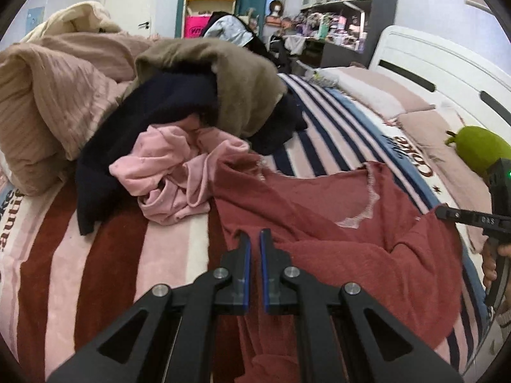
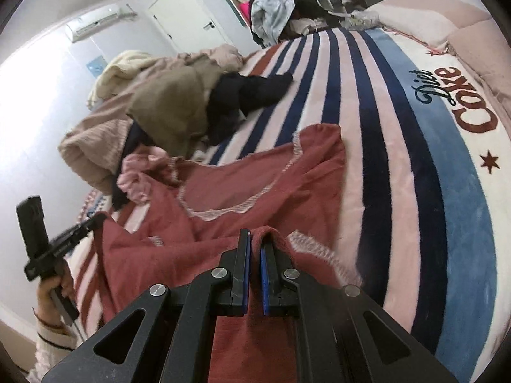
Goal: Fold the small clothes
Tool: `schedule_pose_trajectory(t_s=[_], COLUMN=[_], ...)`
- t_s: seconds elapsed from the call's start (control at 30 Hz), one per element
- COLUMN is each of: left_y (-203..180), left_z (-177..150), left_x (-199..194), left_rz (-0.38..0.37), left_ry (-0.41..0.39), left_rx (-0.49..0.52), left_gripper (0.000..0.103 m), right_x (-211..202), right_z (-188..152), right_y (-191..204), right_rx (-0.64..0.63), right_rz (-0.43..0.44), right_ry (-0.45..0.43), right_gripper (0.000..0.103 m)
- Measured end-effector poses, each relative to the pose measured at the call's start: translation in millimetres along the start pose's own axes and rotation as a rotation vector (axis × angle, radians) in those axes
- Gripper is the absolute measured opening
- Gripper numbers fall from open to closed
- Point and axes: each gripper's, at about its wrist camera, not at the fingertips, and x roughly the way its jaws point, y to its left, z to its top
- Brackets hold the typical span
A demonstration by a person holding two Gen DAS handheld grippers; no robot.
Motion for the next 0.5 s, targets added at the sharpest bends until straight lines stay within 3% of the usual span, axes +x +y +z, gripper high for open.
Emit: schedule_pose_trajectory(t_s=[0.27, 0.3, 0.37, 0.4, 0.47, 0.5], left_y=[1, 3, 8, 10, 13, 13], left_z=[15, 16, 17, 17, 18, 17], left_x=[41, 43, 40, 32, 13, 5], left_rz=[0.069, 0.06, 0.074, 0.076, 0.065, 0.053], left_ry=[0.054, 0.067, 0.061, 0.041, 0.002, -0.004], left_rx=[0.006, -0.009, -0.032, -0.034, -0.034, -0.034], left_gripper=[0.009, 0.016, 0.076, 0.084, 0.086, 0.086], right_x=[23, 25, 27, 25, 13, 8], right_z=[16, 16, 15, 14, 12, 11], right_y=[-16, -15, -11, -8, -1, 1], right_rx=[0.019, 0.015, -0.002, -0.02, -0.056, -0.07], right_rz=[-0.065, -0.073, -0.098, -0.105, -0.119, -0.129], right_ry=[0.01, 0.024, 0.05, 0.062, 0.058, 0.048], right_gripper=[0.001, 0.002, 0.004, 0.008, 0.042, 0.05])
